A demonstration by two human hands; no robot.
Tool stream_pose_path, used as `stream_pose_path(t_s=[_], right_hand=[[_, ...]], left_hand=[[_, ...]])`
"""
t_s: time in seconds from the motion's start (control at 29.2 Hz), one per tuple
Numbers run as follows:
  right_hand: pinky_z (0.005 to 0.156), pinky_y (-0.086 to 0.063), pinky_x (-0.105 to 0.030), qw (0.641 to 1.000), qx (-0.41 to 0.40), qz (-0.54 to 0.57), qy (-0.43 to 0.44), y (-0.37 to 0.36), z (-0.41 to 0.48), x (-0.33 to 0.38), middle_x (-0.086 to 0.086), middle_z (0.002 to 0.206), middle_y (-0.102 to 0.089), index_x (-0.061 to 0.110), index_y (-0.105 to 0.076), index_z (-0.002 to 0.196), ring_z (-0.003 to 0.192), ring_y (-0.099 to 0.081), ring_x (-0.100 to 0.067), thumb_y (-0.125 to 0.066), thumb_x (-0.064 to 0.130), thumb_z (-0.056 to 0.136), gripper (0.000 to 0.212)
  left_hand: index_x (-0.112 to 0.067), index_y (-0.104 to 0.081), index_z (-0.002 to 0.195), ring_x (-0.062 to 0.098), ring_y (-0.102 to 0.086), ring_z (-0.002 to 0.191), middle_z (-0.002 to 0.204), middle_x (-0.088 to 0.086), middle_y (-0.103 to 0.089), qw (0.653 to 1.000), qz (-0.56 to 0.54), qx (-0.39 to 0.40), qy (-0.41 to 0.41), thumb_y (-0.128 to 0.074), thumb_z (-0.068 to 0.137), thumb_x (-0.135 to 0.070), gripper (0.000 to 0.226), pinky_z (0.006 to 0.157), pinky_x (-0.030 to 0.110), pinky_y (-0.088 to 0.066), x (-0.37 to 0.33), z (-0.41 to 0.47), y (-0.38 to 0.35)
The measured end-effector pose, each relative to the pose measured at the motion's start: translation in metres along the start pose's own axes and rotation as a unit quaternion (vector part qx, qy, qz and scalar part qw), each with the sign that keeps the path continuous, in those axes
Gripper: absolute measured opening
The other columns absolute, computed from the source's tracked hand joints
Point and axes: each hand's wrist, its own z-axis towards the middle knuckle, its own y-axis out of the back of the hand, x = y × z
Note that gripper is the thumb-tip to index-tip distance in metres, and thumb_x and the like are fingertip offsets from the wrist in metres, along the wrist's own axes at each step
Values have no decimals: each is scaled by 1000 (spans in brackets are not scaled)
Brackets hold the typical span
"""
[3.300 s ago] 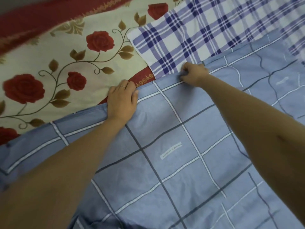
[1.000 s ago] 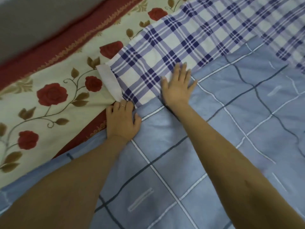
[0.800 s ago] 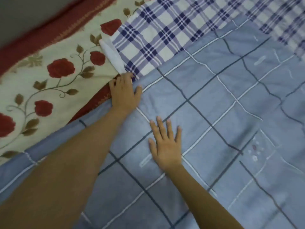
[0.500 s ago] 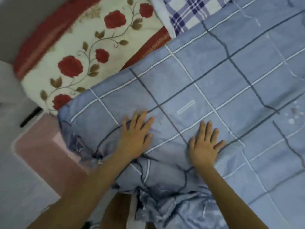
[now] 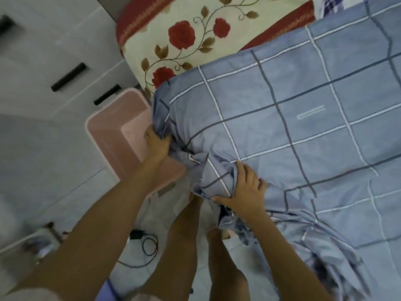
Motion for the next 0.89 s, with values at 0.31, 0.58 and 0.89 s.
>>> stream_pose_path(t_s=[0.31,0.58,0.89], right_hand=[[109,-24,-53,988,-119,91,44,0,8,15,-13,134,-48,11,-41,139,126,-41,-30,-41,64,81,78],[102,-34,-45,975,-134,92,154,55,108,66,-13,137,-46,10,-46,136,125,-41,-31,-49,19,82,55],[83,-45,-43,934,-19,-69,351,92,221,180,-14,133,-47,9,-52,130,112,-49,-35,-45,10,92,39]], left_hand=[[-8,-42,100,15,-44,85,95,6,-48,988,-5,-18,-154,-35,91,1,15,79,25,-37,-17,25,4],[-5,-60,119,-8,-47,98,113,-5,-47,961,27,12,-274,-45,92,3,32,94,5,-33,-20,36,42],[1,-68,94,22,-55,84,93,17,-62,943,137,18,-302,-65,87,-21,23,76,27,-42,-16,44,87]])
